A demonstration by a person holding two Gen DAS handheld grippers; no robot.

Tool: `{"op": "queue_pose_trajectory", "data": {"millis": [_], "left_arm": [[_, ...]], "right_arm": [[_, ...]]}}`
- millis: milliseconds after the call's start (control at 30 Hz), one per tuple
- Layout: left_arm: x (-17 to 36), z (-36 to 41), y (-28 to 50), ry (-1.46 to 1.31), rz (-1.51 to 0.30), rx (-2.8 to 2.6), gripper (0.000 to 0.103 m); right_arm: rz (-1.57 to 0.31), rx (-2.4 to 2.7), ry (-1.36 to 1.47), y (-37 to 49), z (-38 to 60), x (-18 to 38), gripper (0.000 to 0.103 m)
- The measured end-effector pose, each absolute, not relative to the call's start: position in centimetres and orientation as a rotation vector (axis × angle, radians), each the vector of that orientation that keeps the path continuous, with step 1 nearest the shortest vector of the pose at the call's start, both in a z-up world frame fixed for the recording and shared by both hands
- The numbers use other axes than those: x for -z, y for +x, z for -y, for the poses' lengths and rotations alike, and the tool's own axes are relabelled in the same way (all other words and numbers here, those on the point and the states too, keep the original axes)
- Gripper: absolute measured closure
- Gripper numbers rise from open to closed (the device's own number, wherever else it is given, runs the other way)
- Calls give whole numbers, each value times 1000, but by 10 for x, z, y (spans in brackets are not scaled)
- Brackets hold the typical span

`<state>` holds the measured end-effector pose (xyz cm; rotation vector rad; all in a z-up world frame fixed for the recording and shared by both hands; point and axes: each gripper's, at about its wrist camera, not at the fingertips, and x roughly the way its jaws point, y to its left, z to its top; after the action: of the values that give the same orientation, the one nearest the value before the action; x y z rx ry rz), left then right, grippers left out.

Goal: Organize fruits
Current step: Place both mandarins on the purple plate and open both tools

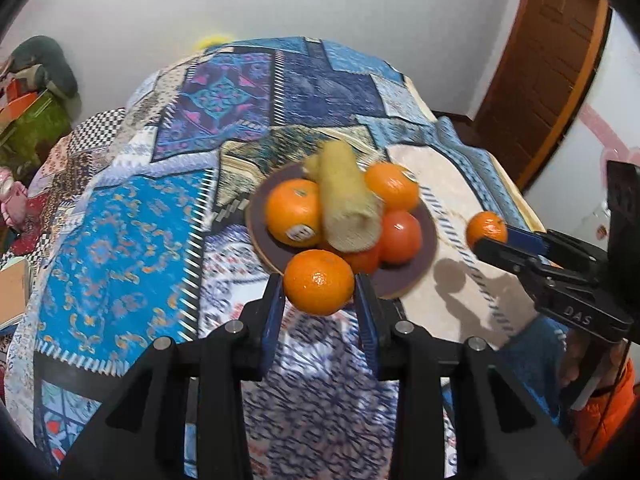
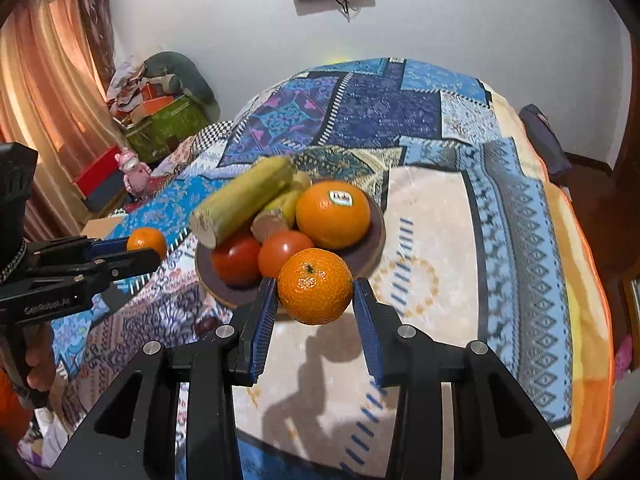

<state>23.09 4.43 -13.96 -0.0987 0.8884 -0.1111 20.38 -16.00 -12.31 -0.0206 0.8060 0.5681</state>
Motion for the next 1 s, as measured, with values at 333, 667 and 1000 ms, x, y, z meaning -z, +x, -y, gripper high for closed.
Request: {"op": "queue_pose_trajectory", "data": {"millis": [333, 667, 1000], "left_arm": [[155, -70, 267, -129, -915, 56, 68], [176, -61, 287, -122, -952, 61, 68], [182, -56, 289, -118, -972, 54, 58]], "right_arm": [[-825, -550, -30, 231, 152, 132, 67], [-896, -532, -33, 244, 147, 154, 67], [-898, -541, -42, 246, 147, 153, 66]]}}
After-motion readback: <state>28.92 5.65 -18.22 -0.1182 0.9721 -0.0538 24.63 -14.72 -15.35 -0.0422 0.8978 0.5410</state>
